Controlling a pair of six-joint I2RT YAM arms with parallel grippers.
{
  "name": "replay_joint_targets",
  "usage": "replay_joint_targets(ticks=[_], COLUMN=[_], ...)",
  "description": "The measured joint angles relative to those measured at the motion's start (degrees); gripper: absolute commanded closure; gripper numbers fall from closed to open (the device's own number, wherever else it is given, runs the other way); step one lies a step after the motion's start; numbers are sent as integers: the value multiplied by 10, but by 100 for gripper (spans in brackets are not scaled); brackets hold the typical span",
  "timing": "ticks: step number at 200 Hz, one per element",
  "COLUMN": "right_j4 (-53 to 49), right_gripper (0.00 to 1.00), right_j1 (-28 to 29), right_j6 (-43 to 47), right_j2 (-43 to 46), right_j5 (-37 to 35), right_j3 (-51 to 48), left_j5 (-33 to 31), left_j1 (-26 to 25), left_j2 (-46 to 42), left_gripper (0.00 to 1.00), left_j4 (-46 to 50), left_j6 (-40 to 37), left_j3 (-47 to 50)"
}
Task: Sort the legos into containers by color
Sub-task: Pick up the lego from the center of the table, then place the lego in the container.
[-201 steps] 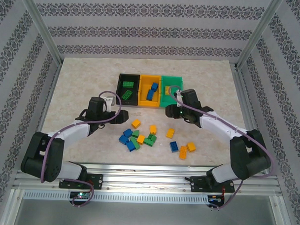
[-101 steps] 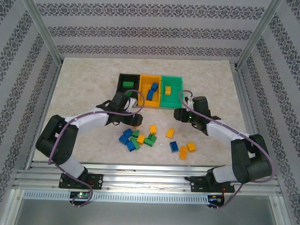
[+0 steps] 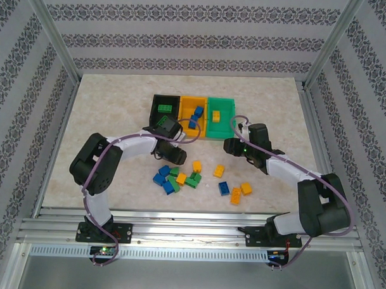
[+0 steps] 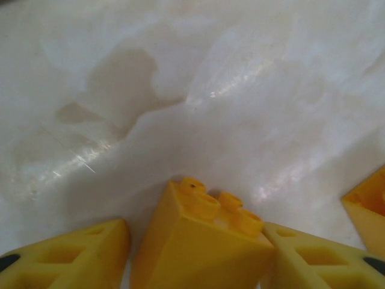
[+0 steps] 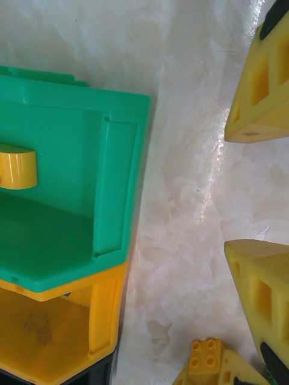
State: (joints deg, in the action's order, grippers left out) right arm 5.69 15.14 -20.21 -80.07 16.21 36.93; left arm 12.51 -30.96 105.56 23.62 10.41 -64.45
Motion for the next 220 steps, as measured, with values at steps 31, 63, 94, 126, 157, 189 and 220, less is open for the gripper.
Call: replay_joint_targets(ticks=[31,63,94,126,157,189,220], right_j4=[2,4,6,14,14,15,15], right_gripper=[54,54,54,54,54,54,53], right_j1=[0,0,0,0,0,0,0], right_j6=[0,-4,-7,-9,-8,-8,-8], right_j2=[1,3,3,3,4,19,20], right_j5=[0,3,7,8,5,-3,-5], right_j3=[0,-3,-7,-8,-9,-17,-18], left_j5=[-4,-7,5,24,44,50,55], left_j1=[-2,-2,-2,-2,-5,-14,-19], left_j2=[0,-2,-2,-1,18,75,156], left_gripper=[57,65,65,65,65,63,60], left_j4=[8,13,12,11,-1,-2,13], left_j6=[0,2,7,19,30,45,57], left_j3=[-3,-3,-9,-68,-160,-265,-390])
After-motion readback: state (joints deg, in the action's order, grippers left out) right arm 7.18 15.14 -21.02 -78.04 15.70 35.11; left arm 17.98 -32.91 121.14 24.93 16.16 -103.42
